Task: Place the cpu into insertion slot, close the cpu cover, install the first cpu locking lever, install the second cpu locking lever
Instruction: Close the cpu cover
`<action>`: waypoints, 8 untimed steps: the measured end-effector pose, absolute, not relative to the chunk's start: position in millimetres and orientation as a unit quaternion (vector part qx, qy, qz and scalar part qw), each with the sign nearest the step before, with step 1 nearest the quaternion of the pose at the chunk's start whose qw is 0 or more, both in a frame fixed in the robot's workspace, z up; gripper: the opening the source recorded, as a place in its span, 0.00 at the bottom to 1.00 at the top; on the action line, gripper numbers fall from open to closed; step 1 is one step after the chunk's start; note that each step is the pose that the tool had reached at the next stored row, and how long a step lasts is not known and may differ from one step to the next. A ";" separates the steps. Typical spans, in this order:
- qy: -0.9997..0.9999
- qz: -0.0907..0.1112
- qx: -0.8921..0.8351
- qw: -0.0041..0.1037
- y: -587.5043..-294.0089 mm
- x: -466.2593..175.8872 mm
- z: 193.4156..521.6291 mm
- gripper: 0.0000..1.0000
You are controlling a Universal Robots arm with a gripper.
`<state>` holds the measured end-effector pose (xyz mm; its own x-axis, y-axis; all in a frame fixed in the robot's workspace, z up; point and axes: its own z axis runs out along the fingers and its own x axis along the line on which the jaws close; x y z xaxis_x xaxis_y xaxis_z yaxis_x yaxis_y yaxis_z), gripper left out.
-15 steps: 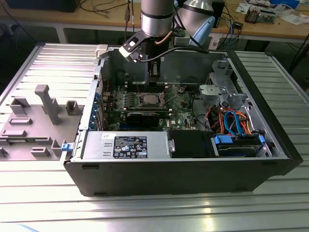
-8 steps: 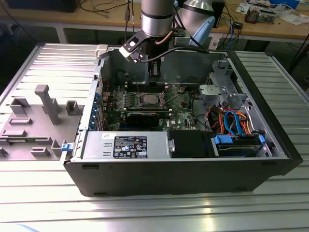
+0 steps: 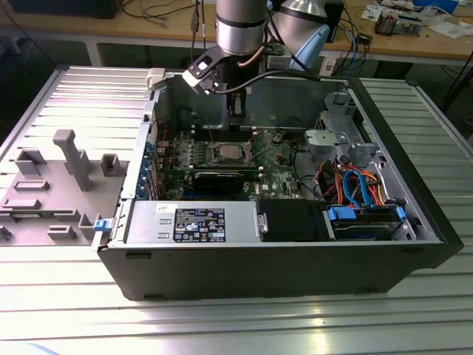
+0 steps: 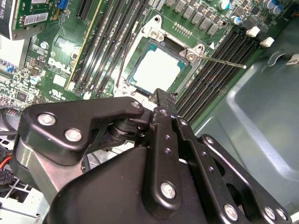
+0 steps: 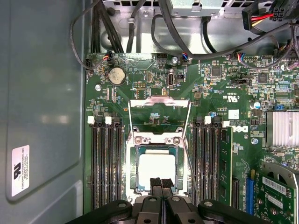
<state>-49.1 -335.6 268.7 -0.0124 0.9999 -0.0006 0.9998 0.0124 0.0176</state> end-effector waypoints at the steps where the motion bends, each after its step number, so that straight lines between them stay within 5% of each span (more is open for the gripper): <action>1: 0.711 0.006 0.703 0.006 -335.6 -49.1 268.7 0.11; 8: 0.711 0.006 0.703 0.006 -335.6 -49.0 269.9 0.11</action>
<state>-49.0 -335.6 269.9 -0.0124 0.9999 -0.0006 0.9998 0.0124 0.0176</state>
